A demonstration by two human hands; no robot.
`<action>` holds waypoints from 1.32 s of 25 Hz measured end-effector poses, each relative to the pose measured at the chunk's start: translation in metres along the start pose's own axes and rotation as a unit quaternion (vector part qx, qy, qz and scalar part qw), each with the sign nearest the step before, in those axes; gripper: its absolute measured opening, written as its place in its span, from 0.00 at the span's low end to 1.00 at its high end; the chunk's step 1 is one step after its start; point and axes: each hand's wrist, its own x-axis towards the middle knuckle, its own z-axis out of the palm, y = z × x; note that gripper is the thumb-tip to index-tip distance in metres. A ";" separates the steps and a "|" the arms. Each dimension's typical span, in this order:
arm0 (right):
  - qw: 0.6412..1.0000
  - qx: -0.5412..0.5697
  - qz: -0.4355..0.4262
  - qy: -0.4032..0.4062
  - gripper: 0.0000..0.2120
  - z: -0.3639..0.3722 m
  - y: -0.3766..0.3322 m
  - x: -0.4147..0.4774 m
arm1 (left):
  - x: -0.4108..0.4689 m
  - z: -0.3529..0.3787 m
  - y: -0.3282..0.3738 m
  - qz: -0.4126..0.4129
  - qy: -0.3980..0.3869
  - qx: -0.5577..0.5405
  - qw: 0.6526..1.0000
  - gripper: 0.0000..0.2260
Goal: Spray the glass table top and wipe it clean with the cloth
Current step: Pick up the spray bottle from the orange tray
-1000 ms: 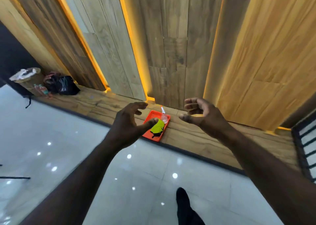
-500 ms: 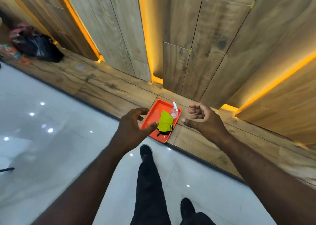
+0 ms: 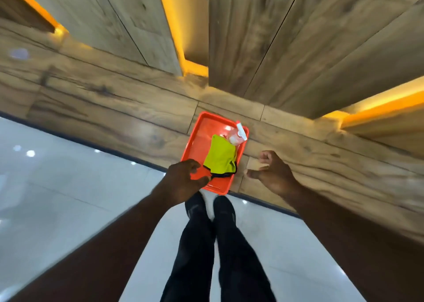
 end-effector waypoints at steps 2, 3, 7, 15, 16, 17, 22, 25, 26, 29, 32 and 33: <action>1.000 0.017 0.011 0.016 0.41 0.024 0.006 0.054 | 0.044 0.015 -0.027 -0.022 -0.010 0.009 1.000 0.25; 0.999 0.022 0.017 0.026 0.42 0.037 0.010 0.085 | 0.068 0.024 -0.042 -0.029 -0.016 0.014 0.999 0.24; 0.997 0.004 -0.024 0.071 0.39 0.082 0.027 0.195 | 0.157 0.047 -0.094 -0.013 -0.027 0.045 0.999 0.24; 0.972 -0.054 -0.154 0.166 0.13 0.063 0.031 0.191 | 0.138 0.028 -0.083 0.000 -0.013 0.037 0.999 0.19; 0.969 -0.055 -0.179 0.163 0.13 0.048 0.018 0.165 | 0.109 0.016 -0.070 0.004 -0.007 0.016 1.000 0.18; 0.963 -0.055 -0.212 0.158 0.12 0.032 0.001 0.132 | 0.075 0.000 -0.054 0.013 0.005 -0.005 1.000 0.17; 0.913 -0.008 -0.388 0.122 0.11 -0.043 -0.115 -0.080 | -0.141 -0.104 0.050 0.056 0.156 -0.118 0.979 0.14; 0.882 0.053 -0.465 0.050 0.15 -0.059 -0.199 -0.217 | -0.291 -0.160 0.093 0.073 0.264 -0.156 0.949 0.17; 0.874 0.071 -0.481 0.014 0.15 -0.056 -0.222 -0.253 | -0.331 -0.171 0.097 0.079 0.290 -0.162 0.940 0.18; 0.845 0.090 -0.516 -0.109 0.15 -0.023 -0.285 -0.343 | -0.424 -0.192 0.082 0.083 0.384 -0.141 0.909 0.18; 0.793 0.053 -0.574 -0.197 0.20 0.045 -0.326 -0.421 | -0.498 -0.200 0.032 0.057 0.496 -0.182 0.847 0.16; 0.779 0.032 -0.592 -0.206 0.20 0.067 -0.333 -0.442 | -0.516 -0.198 0.015 0.046 0.528 -0.192 0.826 0.15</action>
